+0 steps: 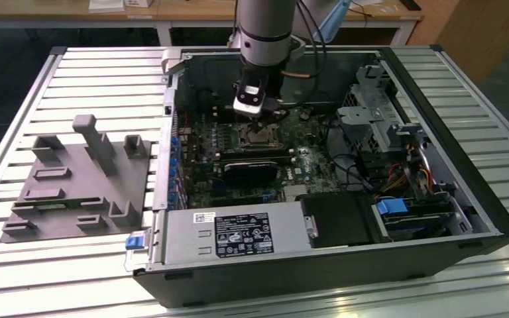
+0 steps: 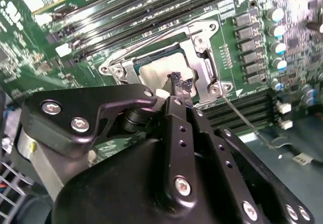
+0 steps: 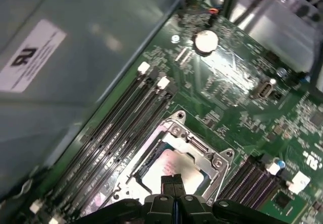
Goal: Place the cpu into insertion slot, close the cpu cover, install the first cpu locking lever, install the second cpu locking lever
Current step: 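Close the cpu cover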
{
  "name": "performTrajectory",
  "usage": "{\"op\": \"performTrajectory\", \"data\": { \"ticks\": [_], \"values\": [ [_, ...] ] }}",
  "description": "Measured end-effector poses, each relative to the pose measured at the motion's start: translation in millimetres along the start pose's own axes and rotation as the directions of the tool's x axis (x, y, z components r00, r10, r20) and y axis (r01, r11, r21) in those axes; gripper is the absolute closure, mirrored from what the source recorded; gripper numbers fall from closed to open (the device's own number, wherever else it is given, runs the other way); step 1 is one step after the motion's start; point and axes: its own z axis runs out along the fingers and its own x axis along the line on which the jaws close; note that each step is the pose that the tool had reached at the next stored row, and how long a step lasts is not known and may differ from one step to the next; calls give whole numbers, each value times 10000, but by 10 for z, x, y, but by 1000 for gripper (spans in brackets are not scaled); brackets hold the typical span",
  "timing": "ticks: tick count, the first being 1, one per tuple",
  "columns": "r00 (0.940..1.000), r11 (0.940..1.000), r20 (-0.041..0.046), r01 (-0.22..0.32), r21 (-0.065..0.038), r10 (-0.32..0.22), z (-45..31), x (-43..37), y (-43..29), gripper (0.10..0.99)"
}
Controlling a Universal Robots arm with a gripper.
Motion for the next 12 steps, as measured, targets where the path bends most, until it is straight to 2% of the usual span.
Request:
{"op": "performTrajectory", "data": {
  "ticks": [3,6,9,12],
  "values": [
    [9985,9985,-14,555,11,-555,3,0,0,980],
    [9938,9938,-29,1110,20,-1110,4,0,0,980],
    [9866,9866,-44,1633,28,-1633,6,0,0,980],
    [9764,9764,-59,2161,36,-2161,8,0,0,980]
  ]
}}
